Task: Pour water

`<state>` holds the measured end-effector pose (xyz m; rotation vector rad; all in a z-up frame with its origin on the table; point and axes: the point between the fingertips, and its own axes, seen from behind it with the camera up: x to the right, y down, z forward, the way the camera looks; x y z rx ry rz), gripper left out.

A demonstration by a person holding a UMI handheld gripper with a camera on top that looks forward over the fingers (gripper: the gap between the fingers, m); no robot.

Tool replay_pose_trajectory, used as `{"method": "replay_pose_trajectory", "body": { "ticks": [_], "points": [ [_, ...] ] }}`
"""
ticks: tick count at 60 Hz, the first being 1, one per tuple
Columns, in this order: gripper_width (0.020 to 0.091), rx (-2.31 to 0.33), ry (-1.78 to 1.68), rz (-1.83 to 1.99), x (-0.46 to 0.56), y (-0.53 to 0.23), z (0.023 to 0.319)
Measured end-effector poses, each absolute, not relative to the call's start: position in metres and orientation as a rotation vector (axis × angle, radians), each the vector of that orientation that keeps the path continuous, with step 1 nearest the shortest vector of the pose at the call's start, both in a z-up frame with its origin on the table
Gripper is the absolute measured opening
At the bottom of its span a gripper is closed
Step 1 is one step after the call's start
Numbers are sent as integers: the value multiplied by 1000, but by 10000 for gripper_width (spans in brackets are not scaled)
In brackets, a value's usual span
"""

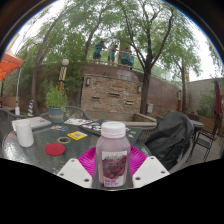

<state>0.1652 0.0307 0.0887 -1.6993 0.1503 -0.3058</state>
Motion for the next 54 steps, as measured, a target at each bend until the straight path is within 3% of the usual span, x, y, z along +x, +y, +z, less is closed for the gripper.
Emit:
{"method": "replay_pose_trajectory", "body": {
  "ticks": [7,18,24,31,33,40,54],
  "points": [
    [406,-1720,75,-400,154,37,94],
    [404,-1557,-421,-743,61,88,193],
    [404,-1407,-803,-960,-25,120,216],
    [403,-1132,-1253,-1283,-102,157,197],
    [401,-1038,-1362,-1359,-107,158,201],
    [399,-756,-1673,-1596,-125,165,178],
    [403,-558,-1759,-1830,-107,158,182]
  ]
}}
